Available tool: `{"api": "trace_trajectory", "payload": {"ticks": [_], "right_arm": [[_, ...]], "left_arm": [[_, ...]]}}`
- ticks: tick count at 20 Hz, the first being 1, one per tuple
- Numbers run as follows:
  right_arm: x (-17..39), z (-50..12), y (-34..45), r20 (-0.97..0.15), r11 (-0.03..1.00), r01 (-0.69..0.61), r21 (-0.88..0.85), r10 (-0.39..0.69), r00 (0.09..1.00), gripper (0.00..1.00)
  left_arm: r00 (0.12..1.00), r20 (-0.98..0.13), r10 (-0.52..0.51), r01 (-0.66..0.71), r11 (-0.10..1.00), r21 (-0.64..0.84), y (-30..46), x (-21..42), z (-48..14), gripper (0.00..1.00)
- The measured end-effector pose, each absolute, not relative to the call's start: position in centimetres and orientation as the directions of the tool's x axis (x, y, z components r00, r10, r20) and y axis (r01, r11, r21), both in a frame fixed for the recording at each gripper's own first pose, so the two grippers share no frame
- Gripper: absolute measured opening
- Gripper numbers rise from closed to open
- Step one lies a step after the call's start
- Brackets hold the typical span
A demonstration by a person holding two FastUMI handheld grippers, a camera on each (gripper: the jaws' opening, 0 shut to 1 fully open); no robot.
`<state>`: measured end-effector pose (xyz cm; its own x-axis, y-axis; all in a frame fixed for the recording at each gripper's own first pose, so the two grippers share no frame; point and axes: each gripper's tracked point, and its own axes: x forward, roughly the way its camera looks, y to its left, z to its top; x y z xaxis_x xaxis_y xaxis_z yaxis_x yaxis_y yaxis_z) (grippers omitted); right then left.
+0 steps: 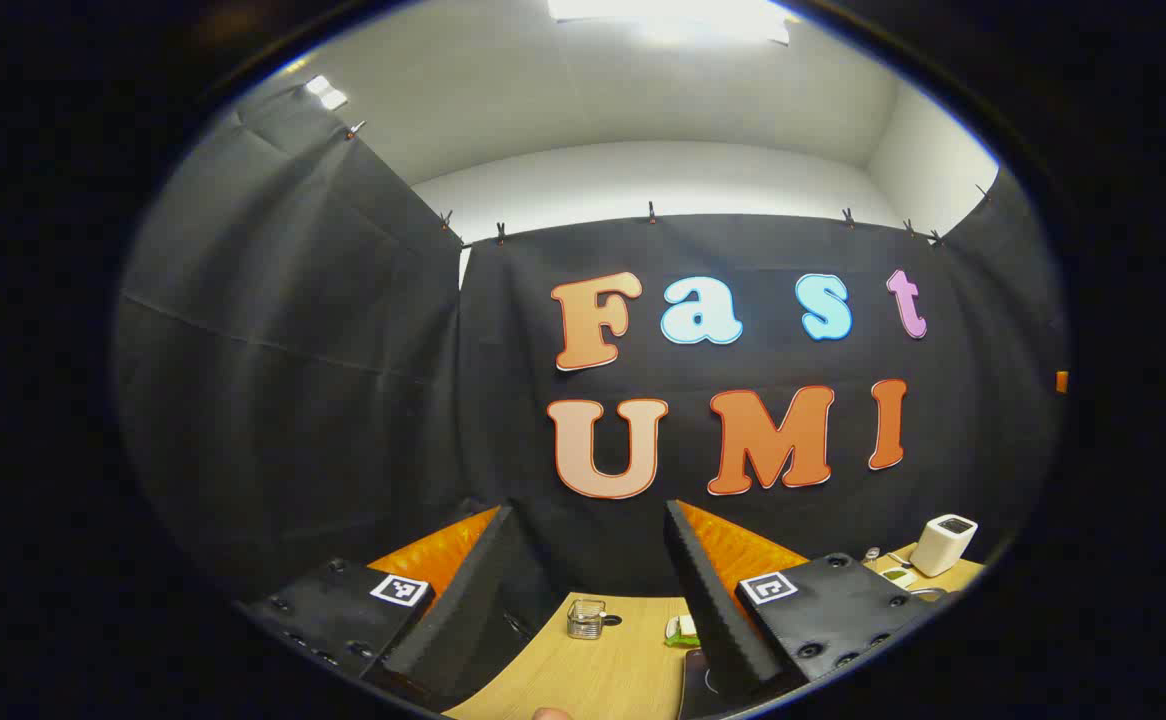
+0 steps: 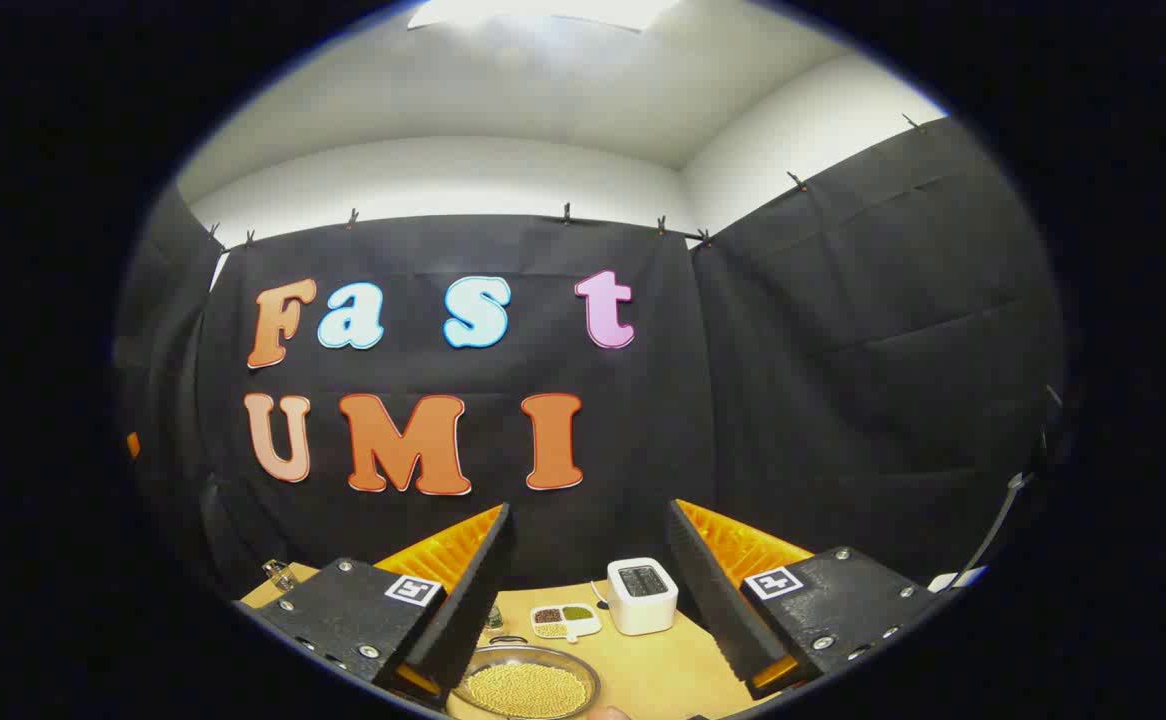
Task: First push the handle of the pot to place it horizontally, then grasp the pot with both hands and set it on the induction cooktop.
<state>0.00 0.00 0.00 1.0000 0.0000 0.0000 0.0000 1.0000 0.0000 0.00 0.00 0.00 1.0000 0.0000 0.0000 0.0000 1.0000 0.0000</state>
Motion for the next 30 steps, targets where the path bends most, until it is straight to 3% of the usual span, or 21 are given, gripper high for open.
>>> {"api": "trace_trajectory", "payload": {"ticks": [4, 11, 15, 18, 19, 21, 22, 24, 25, 28, 30], "right_arm": [[0.4, -0.3, 1.4, -0.026, 0.999, -0.030, -0.022, 0.030, 0.999, 0.95], [0.8, 0.0, 2.2, -0.025, 0.998, -0.046, -0.039, 0.045, 0.999, 0.95], [0.6, -0.3, 3.8, -0.055, 0.995, -0.095, 0.039, 0.097, 0.994, 0.95], [1.4, -0.4, 2.9, -0.057, 0.997, -0.073, 0.014, 0.073, 0.996, 0.95], [1.6, -0.4, 2.6, -0.057, 0.998, -0.064, 0.003, 0.064, 0.996, 1.00], [1.6, -0.6, 2.5, -0.063, 0.998, -0.067, 0.006, 0.068, 0.996, 0.87], [1.5, -0.7, 2.8, -0.065, 0.997, -0.080, 0.014, 0.081, 0.995, 0.94], [1.7, -1.3, 2.6, -0.080, 0.996, -0.084, 0.025, 0.085, 0.993, 0.94], [1.8, -1.6, 2.4, -0.082, 0.996, -0.084, 0.027, 0.086, 0.993, 0.82], [1.5, -2.1, 3.1, -0.084, 0.992, -0.118, 0.041, 0.121, 0.989, 0.64], [1.3, -2.8, 3.1, -0.093, 0.991, -0.128, 0.024, 0.130, 0.987, 0.61]], "left_arm": [[1.000, 0.012, -0.024, 0.024, 1.000, -0.002, -1.1, 0.0, 0.5, 0.98], [0.999, 0.023, -0.044, 0.044, 0.999, -0.014, -2.0, 0.0, 0.8, 0.98], [0.999, 0.013, -0.045, 0.045, 0.999, -0.019, -2.0, 0.4, 0.5, 0.96], [0.999, 0.001, -0.050, 0.050, 0.998, -0.026, -2.1, 0.5, 0.3, 0.96], [0.999, 0.000, -0.050, 0.050, 0.998, -0.025, -2.1, 0.5, 0.3, 0.98], [0.999, 0.004, -0.050, 0.050, 0.998, -0.027, -2.1, 0.6, 0.4, 0.98], [0.999, 0.005, -0.049, 0.049, 0.998, -0.027, -2.1, 0.5, 0.4, 0.98], [0.999, 0.006, -0.047, 0.047, 0.999, -0.026, -1.9, 0.5, 0.4, 0.97], [0.999, 0.007, -0.045, 0.045, 0.999, -0.025, -1.8, 0.5, 0.4, 0.98], [0.999, 0.010, -0.049, 0.050, 0.998, -0.031, -2.0, 0.6, 0.4, 0.98], [0.999, 0.003, -0.052, 0.052, 0.998, -0.037, -2.1, 0.5, 0.1, 0.98]]}}
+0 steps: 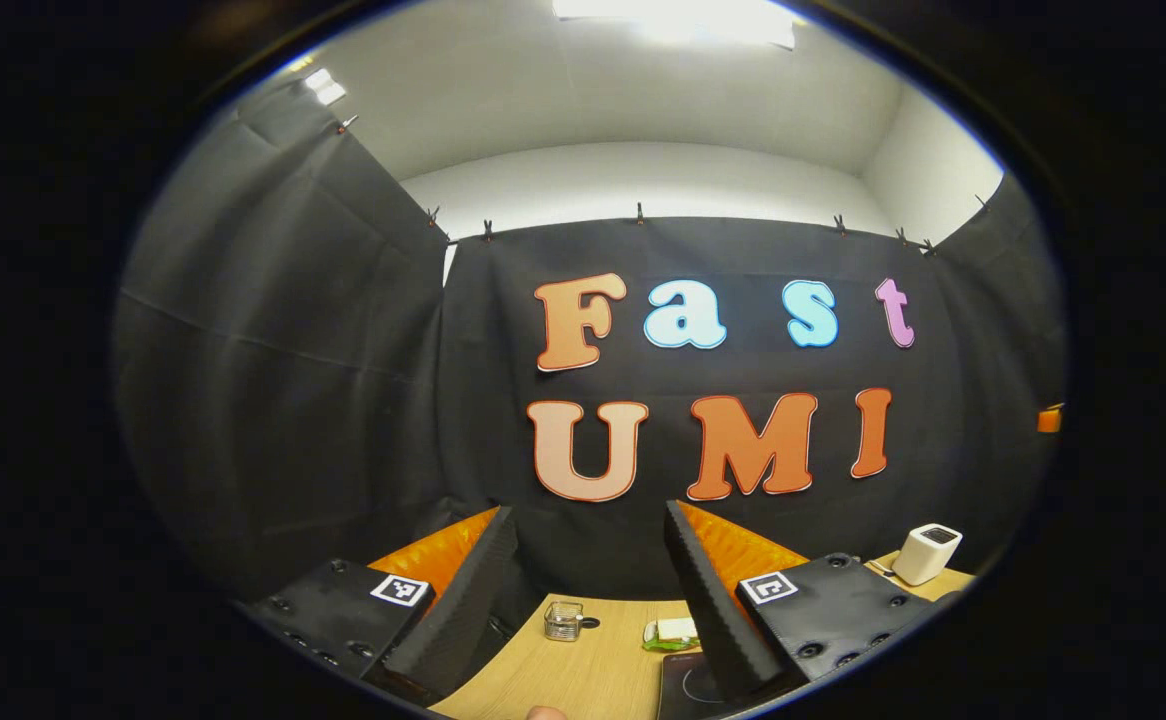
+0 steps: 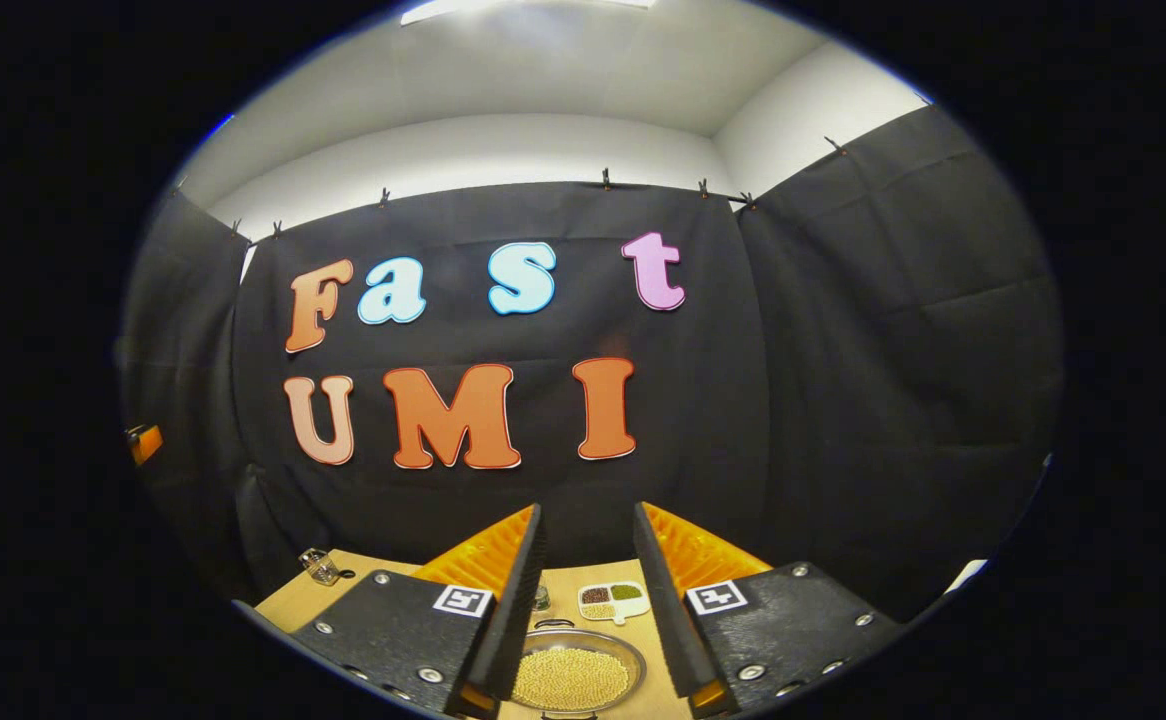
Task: First push the handle of the pot to place it horizontally, then grasp the pot with both hands and set it on the induction cooktop.
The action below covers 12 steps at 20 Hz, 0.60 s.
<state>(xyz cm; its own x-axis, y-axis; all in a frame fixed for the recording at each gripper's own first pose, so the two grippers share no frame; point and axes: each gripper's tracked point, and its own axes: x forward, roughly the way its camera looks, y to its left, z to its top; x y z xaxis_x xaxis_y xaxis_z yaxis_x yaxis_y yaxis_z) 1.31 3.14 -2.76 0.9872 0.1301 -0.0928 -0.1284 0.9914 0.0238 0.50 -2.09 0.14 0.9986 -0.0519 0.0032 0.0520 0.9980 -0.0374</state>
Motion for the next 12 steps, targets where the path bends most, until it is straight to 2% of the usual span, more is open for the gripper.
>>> {"api": "trace_trajectory", "payload": {"ticks": [1, 2, 4, 5, 12], "right_arm": [[1.3, -3.2, 3.2, -0.100, 0.991, -0.133, 0.010, 0.134, 0.986, 0.47], [1.1, -3.7, 3.3, -0.110, 0.990, -0.138, -0.008, 0.137, 0.985, 0.39], [0.6, -4.5, 3.7, -0.122, 0.988, -0.155, -0.025, 0.151, 0.981, 0.37], [0.3, -5.0, 4.0, -0.128, 0.986, -0.165, -0.037, 0.159, 0.979, 0.27], [-2.0, -11.0, 6.4, -0.226, 0.968, -0.231, -0.100, 0.204, 0.952, 0.09]], "left_arm": [[0.999, -0.002, -0.051, 0.051, 0.998, -0.039, -2.1, 0.5, 0.0, 0.98], [0.999, -0.007, -0.051, 0.051, 0.998, -0.040, -2.1, 0.5, -0.1, 0.96], [0.999, -0.015, -0.052, 0.051, 0.998, -0.042, -2.1, 0.5, -0.2, 0.98], [0.998, -0.017, -0.053, 0.052, 0.998, -0.046, -2.1, 0.5, -0.3, 0.97], [0.999, 0.002, -0.048, 0.048, 0.998, -0.032, -2.0, 0.1, 0.0, 0.97]]}}
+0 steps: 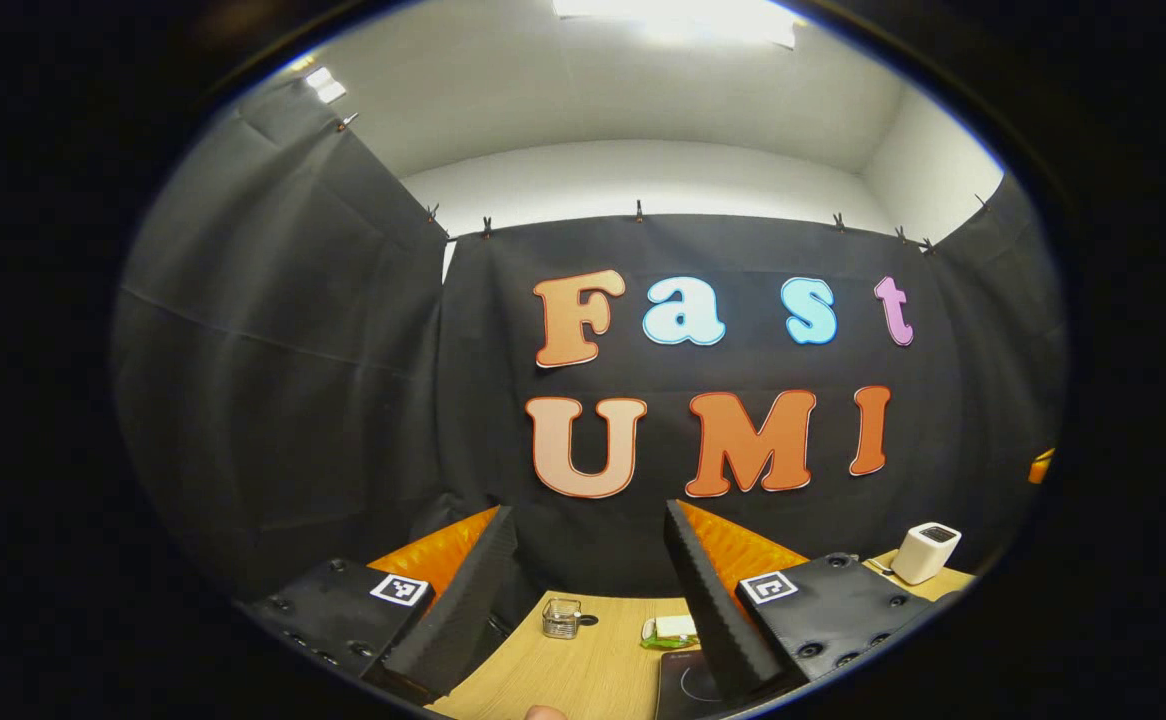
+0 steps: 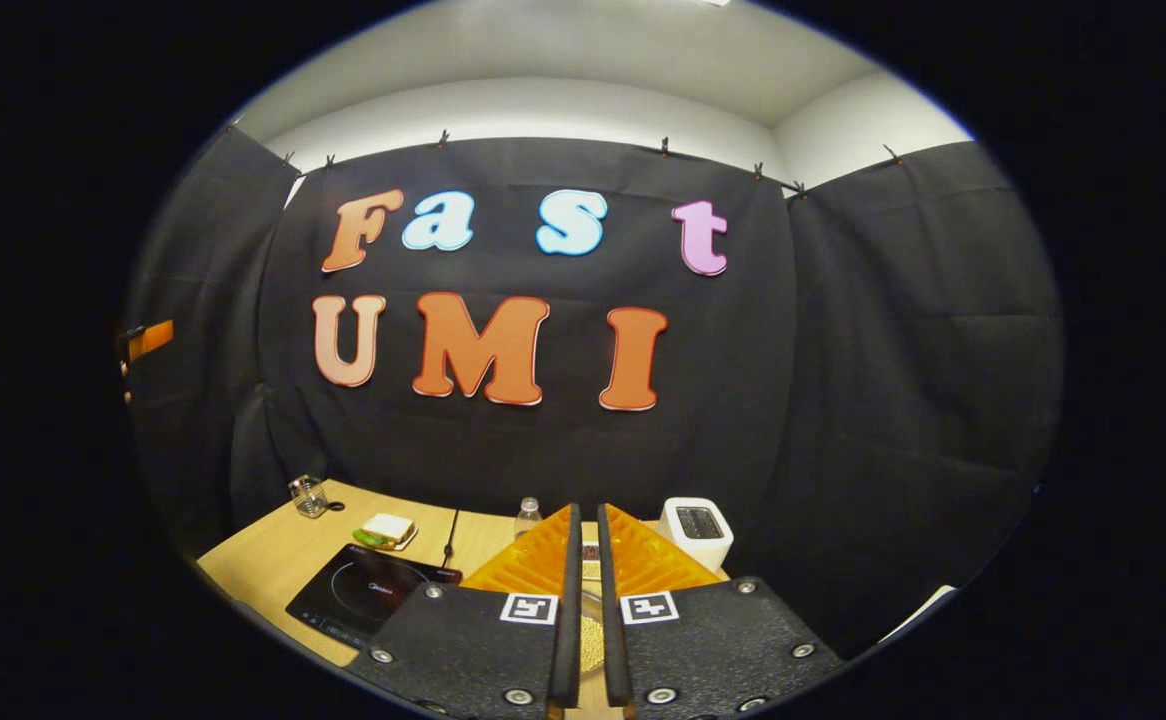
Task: First push the handle of the pot to place it horizontally, then grasp the pot with both hands and set it on the induction cooktop.
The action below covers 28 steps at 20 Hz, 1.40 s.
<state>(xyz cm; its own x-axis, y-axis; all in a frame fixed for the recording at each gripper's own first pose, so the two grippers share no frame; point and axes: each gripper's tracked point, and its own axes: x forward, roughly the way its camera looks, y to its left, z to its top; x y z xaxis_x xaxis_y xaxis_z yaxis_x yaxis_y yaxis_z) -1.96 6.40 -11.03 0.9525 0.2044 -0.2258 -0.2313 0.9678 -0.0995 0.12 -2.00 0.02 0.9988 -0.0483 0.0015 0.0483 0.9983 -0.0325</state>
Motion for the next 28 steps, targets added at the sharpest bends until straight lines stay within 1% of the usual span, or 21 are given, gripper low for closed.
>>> {"api": "trace_trajectory", "payload": {"ticks": [1, 2, 3, 5, 15, 17, 23, 28], "right_arm": [[-2.3, -11.9, 6.7, -0.246, 0.964, -0.247, -0.095, 0.217, 0.945, 0.06], [-2.6, -12.8, 7.0, -0.261, 0.962, -0.257, -0.092, 0.225, 0.939, 0.09], [-2.9, -13.6, 7.3, -0.274, 0.961, -0.262, -0.091, 0.228, 0.934, 0.03], [-3.1, -15.5, 7.6, -0.303, 0.960, -0.266, -0.089, 0.228, 0.925, 0.01], [-6.0, -26.4, 9.8, -0.494, 0.951, -0.308, -0.034, 0.252, 0.832, 0.01], [-6.6, -28.4, 10.3, -0.526, 0.948, -0.319, -0.020, 0.261, 0.809, 0.00], [-8.3, -33.9, 11.4, -0.606, 0.941, -0.339, 0.002, 0.271, 0.748, 0.00], [-9.3, -38.1, 11.4, -0.666, 0.943, -0.331, 0.036, 0.270, 0.696, 0.00]], "left_arm": [[0.999, 0.000, -0.050, 0.050, 0.998, -0.034, -2.0, 0.1, 0.0, 0.98], [0.999, -0.004, -0.050, 0.050, 0.998, -0.036, -2.0, 0.0, -0.2, 0.98], [0.999, -0.006, -0.051, 0.051, 0.998, -0.036, -1.9, -0.1, -0.3, 0.97], [0.999, -0.009, -0.050, 0.049, 0.998, -0.035, -1.9, -0.1, -0.5, 0.97], [0.999, -0.009, -0.044, 0.044, 0.998, -0.037, -1.3, -0.6, -1.8, 0.98], [0.999, -0.015, -0.045, 0.045, 0.998, -0.035, -1.4, -0.5, -2.0, 0.98], [0.998, -0.036, -0.049, 0.049, 0.999, -0.021, -1.5, -0.3, -3.0, 0.98], [0.997, -0.061, -0.050, 0.049, 0.999, -0.021, -1.5, -0.3, -3.7, 0.97]]}}
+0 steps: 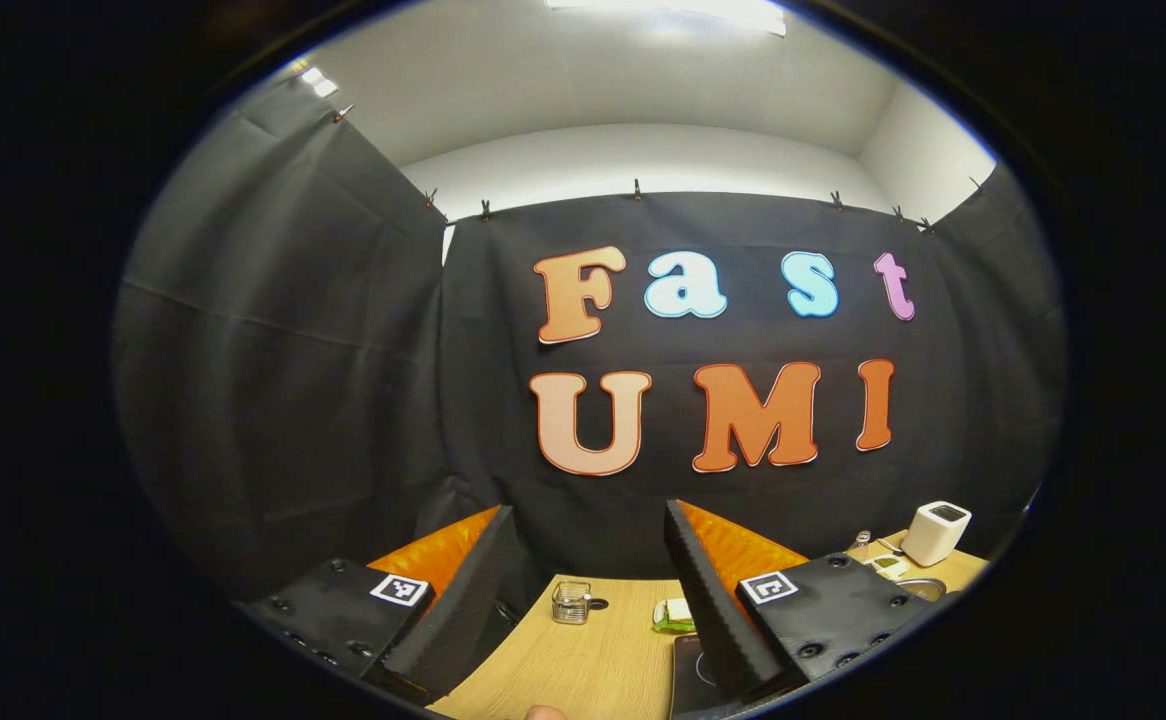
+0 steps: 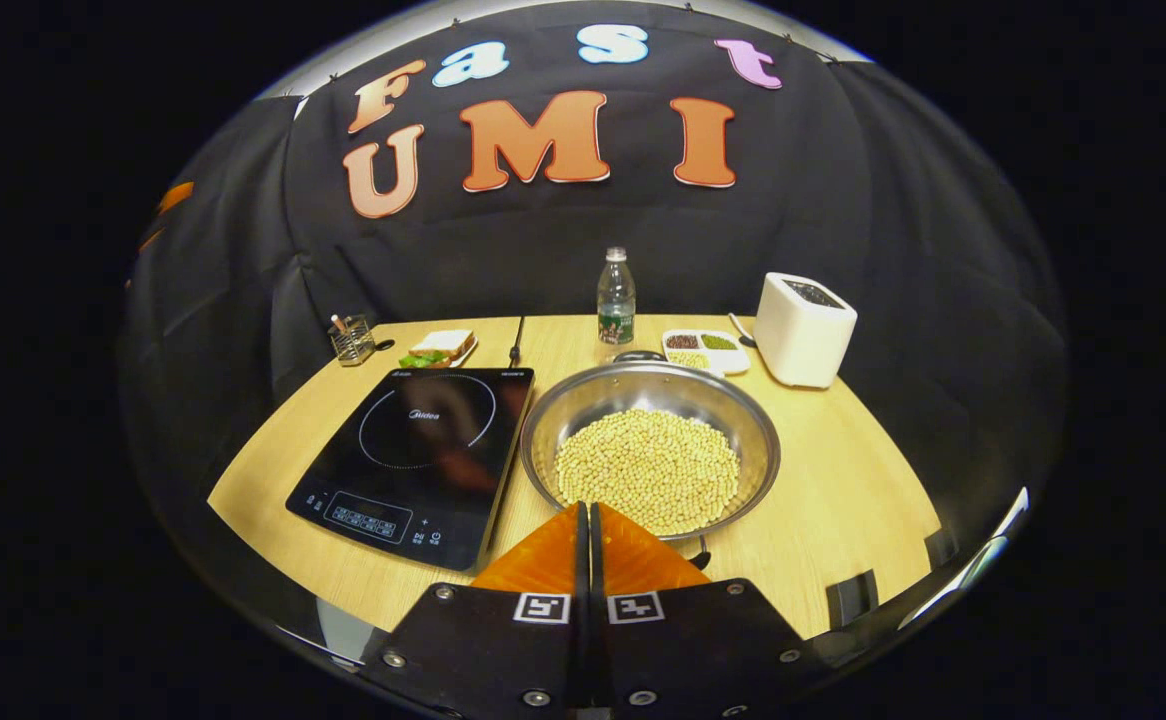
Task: First push the handle of the pot to place it horizontally, then grasp the pot with both hands and set it on the induction cooktop.
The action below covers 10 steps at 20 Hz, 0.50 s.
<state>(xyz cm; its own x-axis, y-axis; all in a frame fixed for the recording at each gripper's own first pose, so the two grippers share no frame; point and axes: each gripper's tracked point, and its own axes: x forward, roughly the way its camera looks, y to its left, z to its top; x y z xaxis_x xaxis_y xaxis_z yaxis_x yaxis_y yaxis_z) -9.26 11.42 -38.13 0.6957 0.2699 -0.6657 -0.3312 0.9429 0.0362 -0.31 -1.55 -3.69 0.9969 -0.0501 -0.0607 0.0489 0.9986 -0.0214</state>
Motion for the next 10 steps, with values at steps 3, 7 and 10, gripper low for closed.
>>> {"api": "trace_trajectory", "payload": {"ticks": [3, 7, 10], "right_arm": [[-9.6, -40.7, 11.5, -0.702, 0.946, -0.318, 0.057, 0.264, 0.661, 0.00], [-9.8, -43.4, 11.7, -0.734, 0.949, -0.308, 0.065, 0.254, 0.629, 0.00], [-10.0, -44.8, 12.3, -0.752, 0.948, -0.309, 0.080, 0.261, 0.605, 0.00]], "left_arm": [[0.997, -0.062, -0.045, 0.044, 0.999, -0.019, -1.5, -0.4, -3.8, 0.97], [0.996, -0.071, -0.054, 0.052, 0.998, -0.025, -2.0, -0.7, -4.2, 0.97], [0.996, -0.070, -0.055, 0.054, 0.998, -0.014, -2.1, -0.8, -4.0, 0.97]]}}
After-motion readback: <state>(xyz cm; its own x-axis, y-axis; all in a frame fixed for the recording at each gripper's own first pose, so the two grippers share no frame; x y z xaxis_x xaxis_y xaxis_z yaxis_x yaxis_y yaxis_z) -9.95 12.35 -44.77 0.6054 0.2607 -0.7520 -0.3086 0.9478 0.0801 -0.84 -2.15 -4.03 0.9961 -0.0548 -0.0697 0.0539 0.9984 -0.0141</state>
